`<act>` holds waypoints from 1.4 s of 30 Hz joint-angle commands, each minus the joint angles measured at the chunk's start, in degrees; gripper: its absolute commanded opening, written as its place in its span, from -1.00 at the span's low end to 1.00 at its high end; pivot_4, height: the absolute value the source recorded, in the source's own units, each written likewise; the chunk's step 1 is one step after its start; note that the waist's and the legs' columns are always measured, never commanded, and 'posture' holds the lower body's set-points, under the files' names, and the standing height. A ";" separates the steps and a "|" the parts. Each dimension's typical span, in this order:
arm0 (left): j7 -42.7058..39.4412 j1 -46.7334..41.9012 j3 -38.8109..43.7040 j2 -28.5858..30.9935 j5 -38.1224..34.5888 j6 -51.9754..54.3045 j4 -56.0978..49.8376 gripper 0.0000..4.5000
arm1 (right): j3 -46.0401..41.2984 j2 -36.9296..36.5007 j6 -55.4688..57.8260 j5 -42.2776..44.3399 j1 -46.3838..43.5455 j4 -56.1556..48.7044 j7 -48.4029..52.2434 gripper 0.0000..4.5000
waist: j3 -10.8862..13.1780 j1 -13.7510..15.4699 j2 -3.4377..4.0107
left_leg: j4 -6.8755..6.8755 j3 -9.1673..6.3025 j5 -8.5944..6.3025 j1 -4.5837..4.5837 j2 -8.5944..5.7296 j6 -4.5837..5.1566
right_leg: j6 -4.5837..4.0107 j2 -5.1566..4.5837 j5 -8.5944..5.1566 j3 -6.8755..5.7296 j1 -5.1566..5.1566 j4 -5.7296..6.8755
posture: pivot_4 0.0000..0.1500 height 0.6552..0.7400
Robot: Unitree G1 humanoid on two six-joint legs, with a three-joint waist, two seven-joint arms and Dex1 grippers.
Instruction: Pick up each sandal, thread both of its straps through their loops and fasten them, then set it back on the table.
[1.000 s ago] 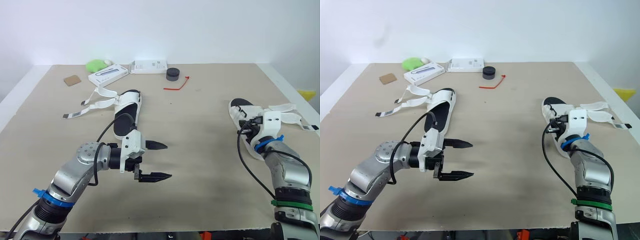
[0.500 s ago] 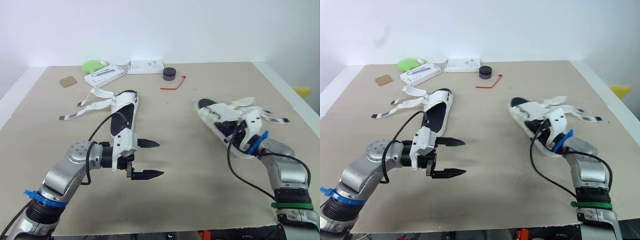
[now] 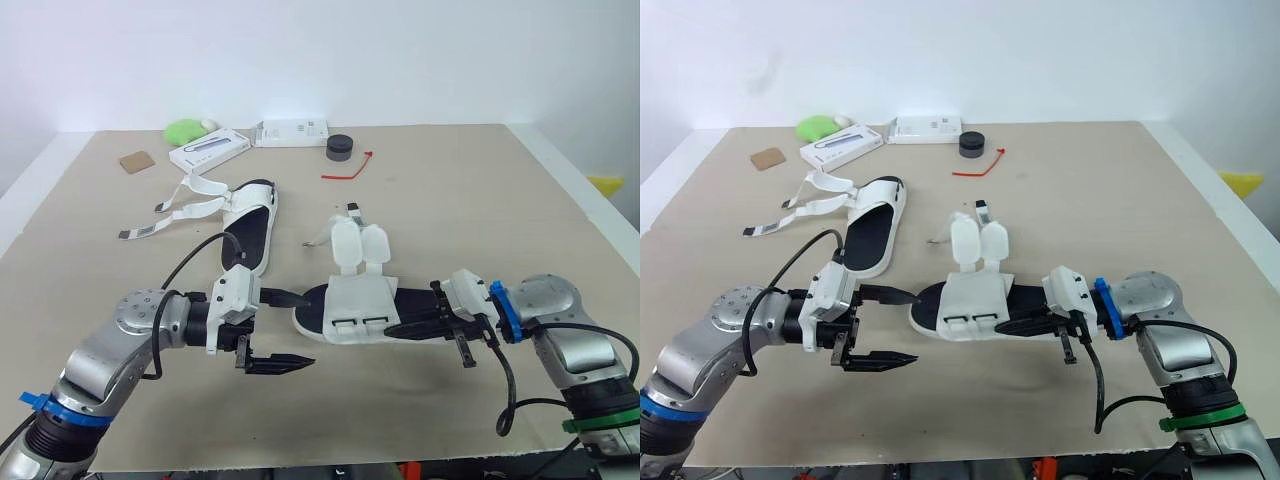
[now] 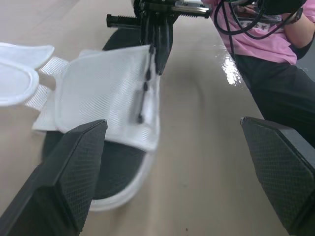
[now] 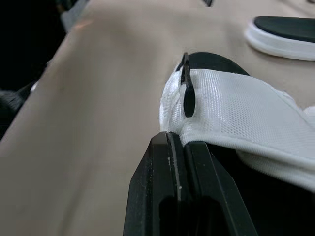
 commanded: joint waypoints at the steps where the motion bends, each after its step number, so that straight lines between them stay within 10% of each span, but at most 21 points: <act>1: 0.03 0.77 1.84 0.94 -0.89 -0.38 -1.95 1.00 | 0.58 -1.10 -2.83 0.23 -1.35 -0.81 3.98 -0.95 | 0.00 0.00 0.00 | 0.00 0.00 0.00 0.01 0.00 0.00 | -0.01 0.00 -0.01 -0.01 0.00 0.00 | 1.00 1.00; 26: -0.30 0.06 1.37 2.14 -1.74 1.35 -2.90 1.00 | 3.74 -1.04 -8.24 -0.66 -1.73 4.21 5.37 -0.95 | 0.00 -0.01 0.00 | 0.00 0.04 -0.01 0.09 0.01 -0.01 | -0.01 0.00 0.00 0.06 0.01 0.03 | 1.00 1.00; 36: -0.75 0.79 1.11 2.29 -0.39 -0.18 -1.27 1.00 | 2.07 -3.14 -2.01 3.62 -2.06 3.28 5.84 0.87 | 0.00 0.01 0.00 | 0.00 0.05 -0.01 0.11 0.00 -0.02 | -0.02 0.00 0.00 0.07 0.03 0.04 | 1.00 1.00; 42: -0.23 0.07 1.07 0.94 0.97 -2.06 1.45 1.00 | -1.69 -7.32 5.83 8.82 -0.58 0.33 5.20 0.97 | 0.00 0.03 -0.02 | 0.01 0.04 -0.01 0.11 -0.01 -0.02 | 0.00 -0.02 0.01 0.11 0.04 0.04 | 1.00 1.00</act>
